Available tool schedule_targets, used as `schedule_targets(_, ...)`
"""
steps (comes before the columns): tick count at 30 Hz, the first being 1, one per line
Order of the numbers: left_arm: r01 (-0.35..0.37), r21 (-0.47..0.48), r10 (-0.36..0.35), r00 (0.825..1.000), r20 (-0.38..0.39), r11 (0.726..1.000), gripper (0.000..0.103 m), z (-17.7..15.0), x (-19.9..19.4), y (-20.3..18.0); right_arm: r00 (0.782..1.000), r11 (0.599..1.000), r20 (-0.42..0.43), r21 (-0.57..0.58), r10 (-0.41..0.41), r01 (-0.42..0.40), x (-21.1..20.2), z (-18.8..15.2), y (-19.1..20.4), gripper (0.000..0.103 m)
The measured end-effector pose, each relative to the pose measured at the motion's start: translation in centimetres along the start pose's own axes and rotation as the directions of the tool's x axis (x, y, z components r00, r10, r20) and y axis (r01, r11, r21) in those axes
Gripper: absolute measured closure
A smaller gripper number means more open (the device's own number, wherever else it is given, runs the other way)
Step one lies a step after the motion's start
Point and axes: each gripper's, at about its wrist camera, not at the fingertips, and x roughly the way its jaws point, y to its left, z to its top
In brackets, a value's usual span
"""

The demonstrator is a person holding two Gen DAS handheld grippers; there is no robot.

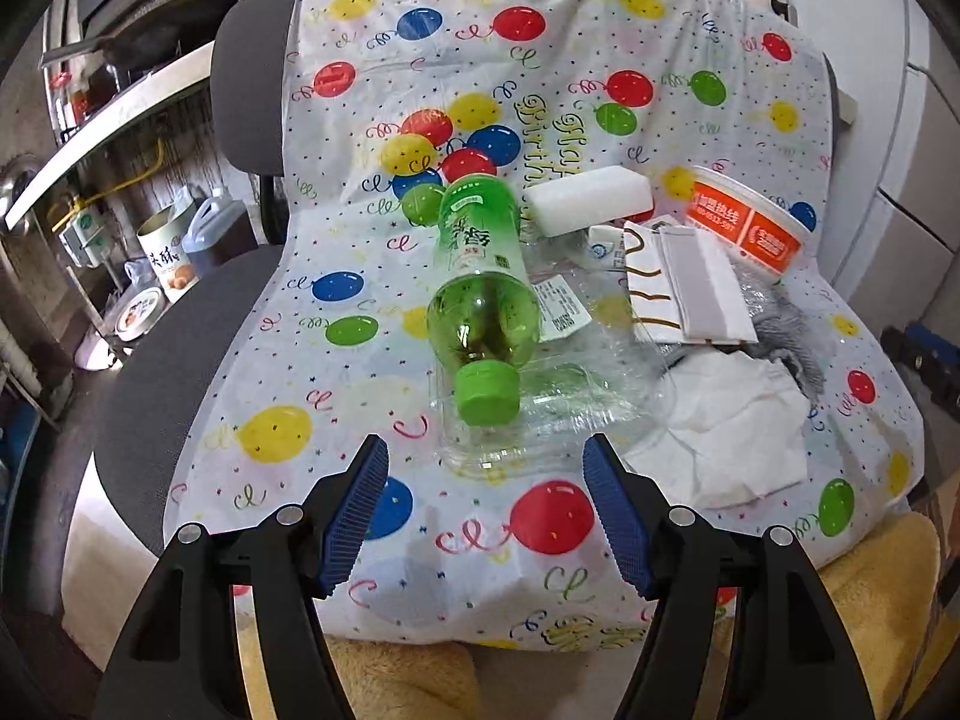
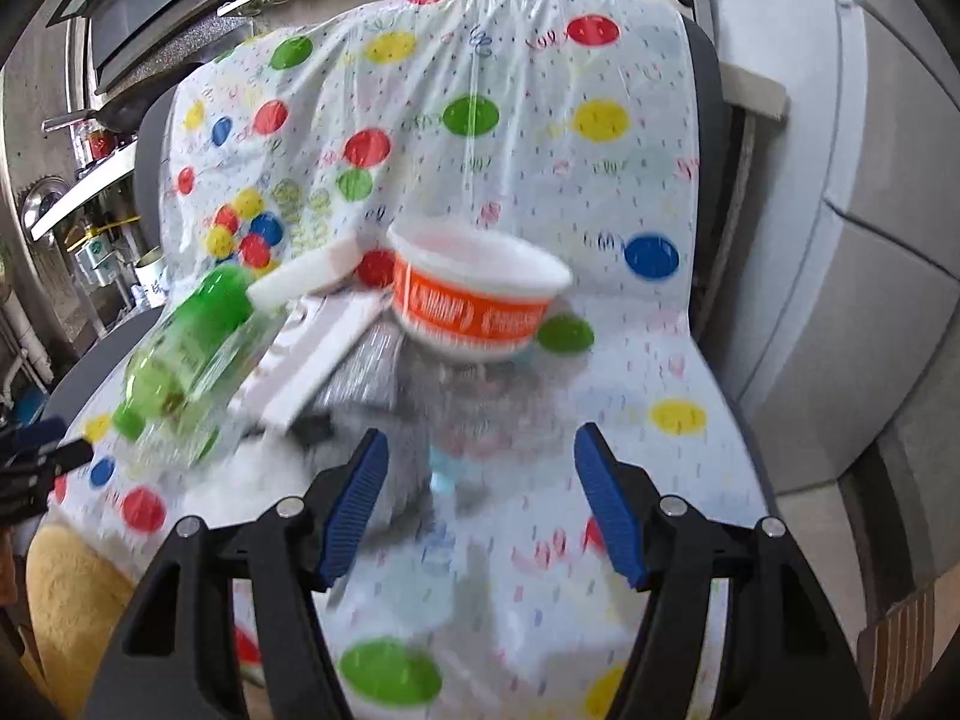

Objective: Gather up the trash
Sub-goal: 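Grasp the orange paper bowl rim with the right gripper while the left gripper grasps the paper strip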

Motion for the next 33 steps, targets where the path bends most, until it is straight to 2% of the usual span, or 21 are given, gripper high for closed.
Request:
schedule_targets(5, -0.025, -0.006, 0.025, 1.000, 0.003, 1.000, 0.035, 1.8, 0.9, 0.1, 0.996, 0.996, 0.043, 0.041, -0.076, 0.074, 2.6, 4.5, -2.1, 0.048)
schedule_targets(8, -0.037, 0.005, 0.037, 0.999, 0.010, 0.999, 0.035, 3.5, 1.6, -0.4, 0.996, 0.993, 0.008, 0.079, -0.092, 0.091, 5.7, 7.0, -4.0, 0.048)
schedule_targets(12, -0.037, 0.022, 0.037, 0.999, 0.009, 0.999, 0.035, 5.1, 2.9, -1.5, 0.997, 0.978, -0.073, 0.207, 0.006, 0.009, 10.5, 8.8, -6.9, 0.048)
schedule_targets(15, -0.038, 0.024, 0.038, 0.999, -0.009, 0.999, 0.035, 5.7, 4.1, -2.2, 0.982, 0.931, -0.140, 0.359, 0.125, -0.067, 13.8, 8.6, -8.8, 0.048)
schedule_targets(17, -0.032, 0.028, 0.033, 0.999, -0.024, 0.999, 0.035, 5.7, 4.8, -2.6, 0.974, 0.909, -0.162, 0.408, 0.160, -0.082, 15.0, 8.4, -9.2, 0.059)
schedule_targets(19, -0.032, 0.040, 0.033, 0.999, -0.035, 0.999, 0.035, 5.7, 5.4, -3.1, 0.966, 0.902, -0.188, 0.423, 0.176, -0.083, 15.8, 8.2, -9.1, 0.078)
schedule_targets(21, -0.044, 0.054, 0.046, 0.998, -0.033, 0.998, 0.035, 5.7, 5.5, -3.6, 0.969, 0.911, -0.197, 0.408, 0.152, -0.060, 15.5, 8.2, -8.6, 0.085)
schedule_targets(24, -0.035, 0.054, 0.037, 0.999, -0.034, 0.998, 0.035, 5.7, 5.3, -3.9, 0.981, 0.928, -0.158, 0.370, 0.111, -0.046, 13.7, 8.3, -7.9, 0.096)
schedule_targets(28, -0.005, 0.068, 0.006, 1.000, -0.013, 0.998, 0.035, 5.8, 4.3, -4.8, 0.996, 0.945, -0.071, 0.327, 0.057, -0.031, 10.0, 8.6, -7.2, 0.097)
schedule_targets(33, 0.091, 0.099, -0.093, 0.996, 0.013, 0.991, 0.035, 6.0, 3.3, -7.1, 0.998, 0.943, 0.066, 0.332, 0.014, -0.035, 3.2, 8.2, -8.2, 0.097)
